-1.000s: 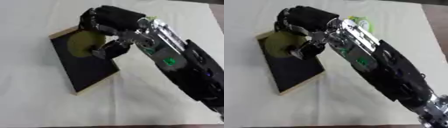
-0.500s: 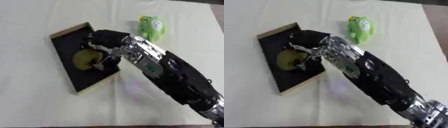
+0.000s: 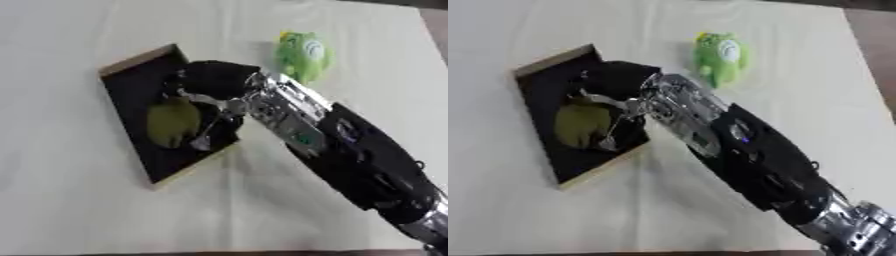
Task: Pick up objects on the table and place them in the box.
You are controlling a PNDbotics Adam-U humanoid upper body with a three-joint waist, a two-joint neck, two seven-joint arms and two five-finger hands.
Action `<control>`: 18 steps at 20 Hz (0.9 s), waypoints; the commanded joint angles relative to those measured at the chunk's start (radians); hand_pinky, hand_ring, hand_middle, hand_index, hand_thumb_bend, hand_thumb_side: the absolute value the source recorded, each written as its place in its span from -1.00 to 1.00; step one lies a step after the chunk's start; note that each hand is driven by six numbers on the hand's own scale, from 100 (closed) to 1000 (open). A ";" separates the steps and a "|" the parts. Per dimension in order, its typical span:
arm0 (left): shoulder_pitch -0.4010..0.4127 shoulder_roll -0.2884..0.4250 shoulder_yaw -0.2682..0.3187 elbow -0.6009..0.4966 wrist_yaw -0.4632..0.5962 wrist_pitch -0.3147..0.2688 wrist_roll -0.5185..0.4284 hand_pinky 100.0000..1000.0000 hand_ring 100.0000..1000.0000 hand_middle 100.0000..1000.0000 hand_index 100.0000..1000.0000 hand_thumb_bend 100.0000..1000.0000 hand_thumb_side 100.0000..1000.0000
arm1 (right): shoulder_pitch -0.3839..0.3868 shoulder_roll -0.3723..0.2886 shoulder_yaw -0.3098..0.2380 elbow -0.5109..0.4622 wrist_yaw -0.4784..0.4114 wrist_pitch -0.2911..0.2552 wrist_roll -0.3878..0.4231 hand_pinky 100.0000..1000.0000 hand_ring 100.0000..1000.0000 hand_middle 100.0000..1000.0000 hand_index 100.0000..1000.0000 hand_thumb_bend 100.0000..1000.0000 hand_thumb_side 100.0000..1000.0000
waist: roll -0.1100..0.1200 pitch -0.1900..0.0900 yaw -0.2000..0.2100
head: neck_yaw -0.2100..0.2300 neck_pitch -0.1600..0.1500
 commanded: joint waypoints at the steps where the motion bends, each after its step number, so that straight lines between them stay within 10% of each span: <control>1: -0.004 0.011 0.005 -0.017 0.002 -0.002 -0.001 0.39 0.57 0.61 0.67 -0.06 0.30 | -0.006 -0.030 -0.034 -0.090 0.000 0.023 -0.021 0.80 0.61 0.55 0.68 -0.36 -0.70 | 0.011 -0.024 -0.003 | 0.006 -0.012; 10: 0.001 0.012 0.008 -0.017 -0.001 -0.001 0.003 0.39 0.57 0.61 0.67 -0.07 0.29 | 0.040 -0.120 -0.169 -0.308 -0.086 0.130 -0.026 0.79 0.56 0.53 0.66 -0.68 -1.00 | 0.017 -0.028 -0.014 | 0.014 -0.015; 18: 0.006 0.014 0.010 -0.017 -0.005 -0.001 0.008 0.39 0.57 0.61 0.67 -0.08 0.29 | 0.125 -0.313 -0.298 -0.279 -0.170 0.223 -0.033 0.80 0.61 0.57 0.69 -0.44 -0.92 | 0.018 -0.026 -0.025 | 0.023 -0.015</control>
